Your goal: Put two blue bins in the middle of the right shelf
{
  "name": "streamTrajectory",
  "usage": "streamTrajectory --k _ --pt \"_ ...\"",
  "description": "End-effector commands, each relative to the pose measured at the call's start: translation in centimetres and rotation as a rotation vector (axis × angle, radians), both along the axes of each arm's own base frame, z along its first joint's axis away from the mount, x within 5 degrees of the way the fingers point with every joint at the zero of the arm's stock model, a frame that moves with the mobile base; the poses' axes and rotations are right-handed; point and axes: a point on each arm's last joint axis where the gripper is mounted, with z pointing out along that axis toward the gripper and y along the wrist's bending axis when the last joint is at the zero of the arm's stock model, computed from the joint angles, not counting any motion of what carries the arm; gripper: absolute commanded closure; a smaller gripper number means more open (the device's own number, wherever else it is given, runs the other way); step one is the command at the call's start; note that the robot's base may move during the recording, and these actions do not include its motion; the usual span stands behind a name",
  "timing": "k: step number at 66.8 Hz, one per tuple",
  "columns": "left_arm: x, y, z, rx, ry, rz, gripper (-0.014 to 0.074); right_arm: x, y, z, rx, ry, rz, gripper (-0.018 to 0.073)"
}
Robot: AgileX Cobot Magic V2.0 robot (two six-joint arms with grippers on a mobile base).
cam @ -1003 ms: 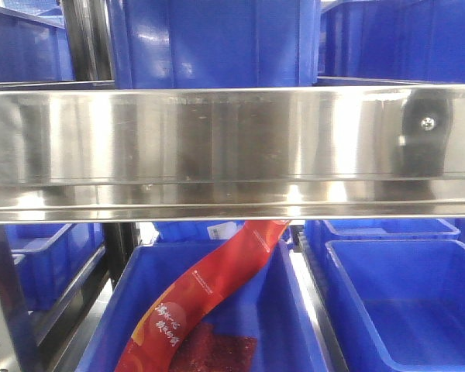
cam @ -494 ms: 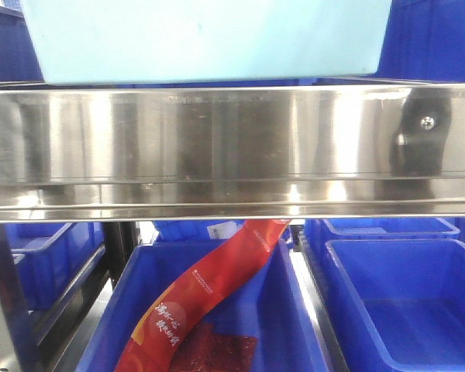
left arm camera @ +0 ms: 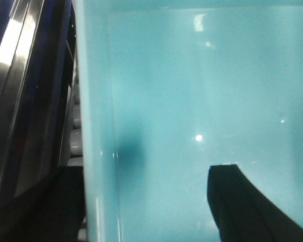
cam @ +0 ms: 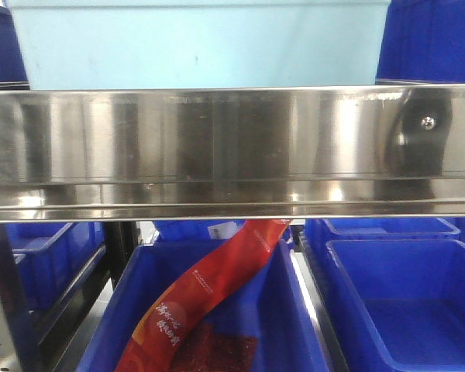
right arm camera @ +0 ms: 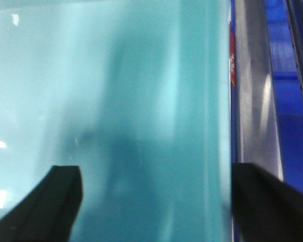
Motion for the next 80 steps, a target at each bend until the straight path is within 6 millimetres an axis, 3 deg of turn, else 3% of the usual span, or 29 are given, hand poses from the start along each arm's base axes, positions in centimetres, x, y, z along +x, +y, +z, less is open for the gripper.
streamTrajectory --k 1,16,25,31,34,39,48,55,80 --pt "-0.5 0.2 1.8 0.001 -0.054 -0.004 0.0186 -0.4 -0.3 1.7 0.004 -0.069 0.007 0.0052" --pt "-1.5 0.9 5.0 -0.008 -0.095 0.027 0.024 -1.9 -0.8 5.4 0.002 -0.155 0.021 0.0052" --pt "-2.0 1.2 6.6 -0.025 -0.112 0.041 0.042 -2.8 -1.2 7.2 -0.003 -0.21 0.03 0.0118" --pt "-2.4 1.2 7.0 -0.041 -0.119 0.038 0.061 -3.1 -1.3 7.4 -0.01 -0.207 0.029 0.0314" --pt "-2.6 1.2 7.2 -0.06 -0.116 0.034 0.07 -3.2 -1.4 7.4 -0.014 -0.2 0.028 0.0467" --pt "-3.3 1.1 7.6 -0.109 -0.113 0.022 0.0707 -3.5 -1.5 7.6 -0.016 -0.199 0.027 0.0729" --pt "-4.3 1.4 8.6 -0.143 -0.168 0.004 0.0707 -4.0 -1.8 8.3 -0.042 -0.251 0.033 0.0722" --pt "-5.0 1.3 8.0 -0.18 -0.23 -0.034 0.0707 -4.8 -2.0 8.2 -0.056 -0.325 0.058 0.0722" --pt "-9.8 2.2 1.8 -0.292 -0.419 -0.165 0.0707 -10.2 -3.5 2.2 -0.031 -0.544 0.102 0.0726"
